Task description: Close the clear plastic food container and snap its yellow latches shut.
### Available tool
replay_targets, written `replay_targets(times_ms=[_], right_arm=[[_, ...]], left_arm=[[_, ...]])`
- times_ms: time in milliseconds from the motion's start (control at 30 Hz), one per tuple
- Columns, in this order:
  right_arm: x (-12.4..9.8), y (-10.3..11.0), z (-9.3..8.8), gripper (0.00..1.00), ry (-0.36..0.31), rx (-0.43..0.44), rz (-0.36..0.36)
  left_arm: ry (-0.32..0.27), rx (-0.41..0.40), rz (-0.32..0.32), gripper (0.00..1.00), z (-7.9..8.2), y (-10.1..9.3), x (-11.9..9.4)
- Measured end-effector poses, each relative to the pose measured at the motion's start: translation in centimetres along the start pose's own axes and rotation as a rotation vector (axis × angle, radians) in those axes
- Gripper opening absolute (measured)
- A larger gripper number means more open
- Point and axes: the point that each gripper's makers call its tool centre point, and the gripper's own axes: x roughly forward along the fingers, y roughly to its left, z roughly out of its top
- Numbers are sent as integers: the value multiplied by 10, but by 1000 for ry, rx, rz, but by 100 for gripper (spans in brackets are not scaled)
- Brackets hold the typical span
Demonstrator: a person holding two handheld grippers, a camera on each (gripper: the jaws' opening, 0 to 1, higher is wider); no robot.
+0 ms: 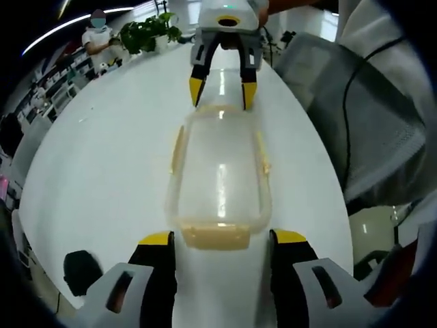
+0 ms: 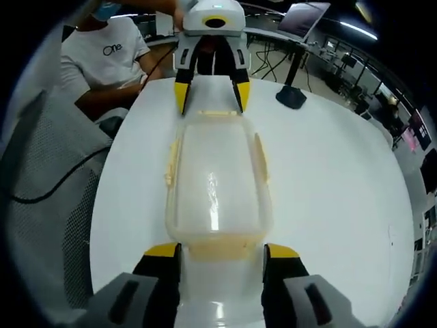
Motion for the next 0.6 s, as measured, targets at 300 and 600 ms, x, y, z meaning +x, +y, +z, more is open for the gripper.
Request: replay_targets(times_ms=[300,600], right_arm=[[1,2,1,41,5,-76,13],[4,4,1,37,36,-96,24]], left_arm=[[19,15,0,49,-6,1,3],[22,26,0,44,-5,2,6]])
